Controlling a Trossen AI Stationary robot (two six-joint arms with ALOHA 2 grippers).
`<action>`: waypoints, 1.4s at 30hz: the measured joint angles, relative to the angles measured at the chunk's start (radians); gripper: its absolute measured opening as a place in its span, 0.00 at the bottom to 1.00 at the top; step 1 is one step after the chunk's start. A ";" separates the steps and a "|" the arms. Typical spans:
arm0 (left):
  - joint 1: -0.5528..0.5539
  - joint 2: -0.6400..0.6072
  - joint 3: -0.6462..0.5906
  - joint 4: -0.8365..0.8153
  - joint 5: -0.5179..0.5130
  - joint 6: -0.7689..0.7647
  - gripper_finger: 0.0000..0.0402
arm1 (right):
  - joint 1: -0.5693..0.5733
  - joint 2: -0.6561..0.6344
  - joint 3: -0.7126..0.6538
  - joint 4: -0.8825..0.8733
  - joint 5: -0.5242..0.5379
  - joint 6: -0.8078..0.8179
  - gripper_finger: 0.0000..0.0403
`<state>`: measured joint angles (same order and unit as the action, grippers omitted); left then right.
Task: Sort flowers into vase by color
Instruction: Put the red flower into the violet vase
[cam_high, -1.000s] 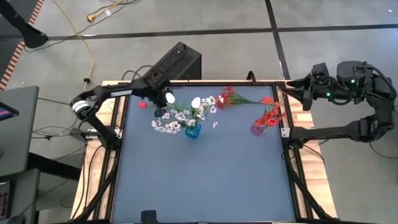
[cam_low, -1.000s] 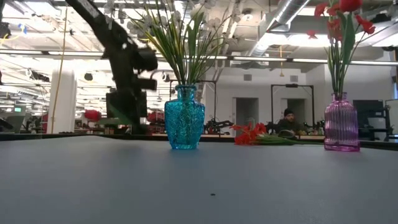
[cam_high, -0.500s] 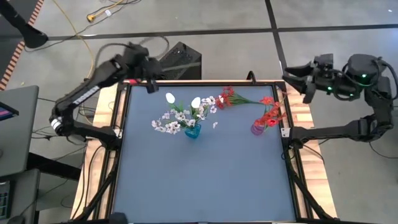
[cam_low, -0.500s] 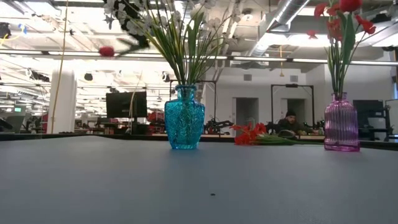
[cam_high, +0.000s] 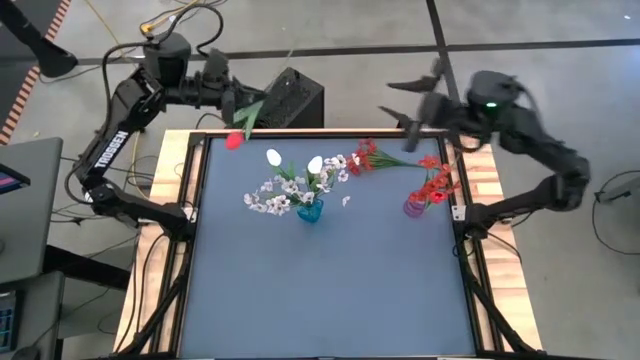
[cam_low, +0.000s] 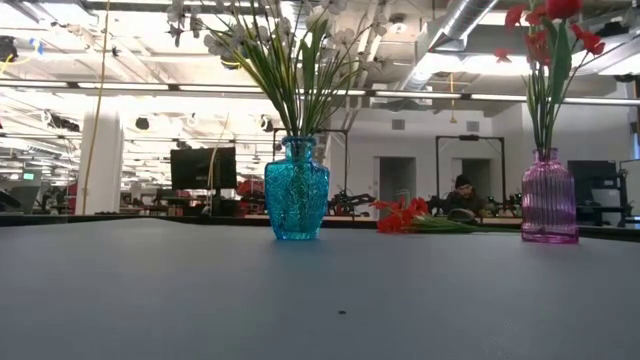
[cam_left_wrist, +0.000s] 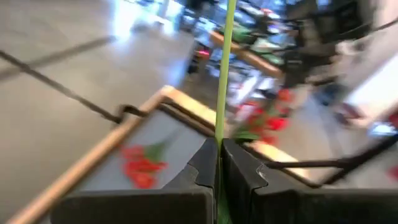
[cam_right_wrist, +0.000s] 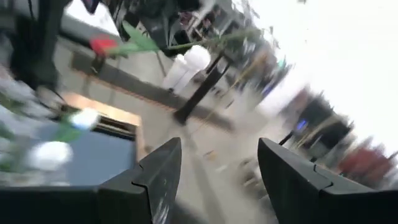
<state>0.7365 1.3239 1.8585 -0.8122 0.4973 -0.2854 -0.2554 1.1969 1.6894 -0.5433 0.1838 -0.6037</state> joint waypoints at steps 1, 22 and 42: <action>-0.005 0.004 0.008 -0.001 0.033 -0.026 0.00 | 0.009 0.027 0.000 0.047 0.003 -0.083 0.59; -0.125 0.081 0.009 -0.007 0.085 -0.311 0.00 | 0.198 0.503 -0.001 0.760 0.442 -1.338 0.58; -0.230 0.098 0.009 -0.010 0.016 -0.300 0.00 | 0.263 0.525 -0.001 0.763 0.477 -1.410 0.35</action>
<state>0.5061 1.4219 1.8671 -0.8225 0.5137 -0.5854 0.0071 1.7222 1.6886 0.2198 0.6609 -2.0138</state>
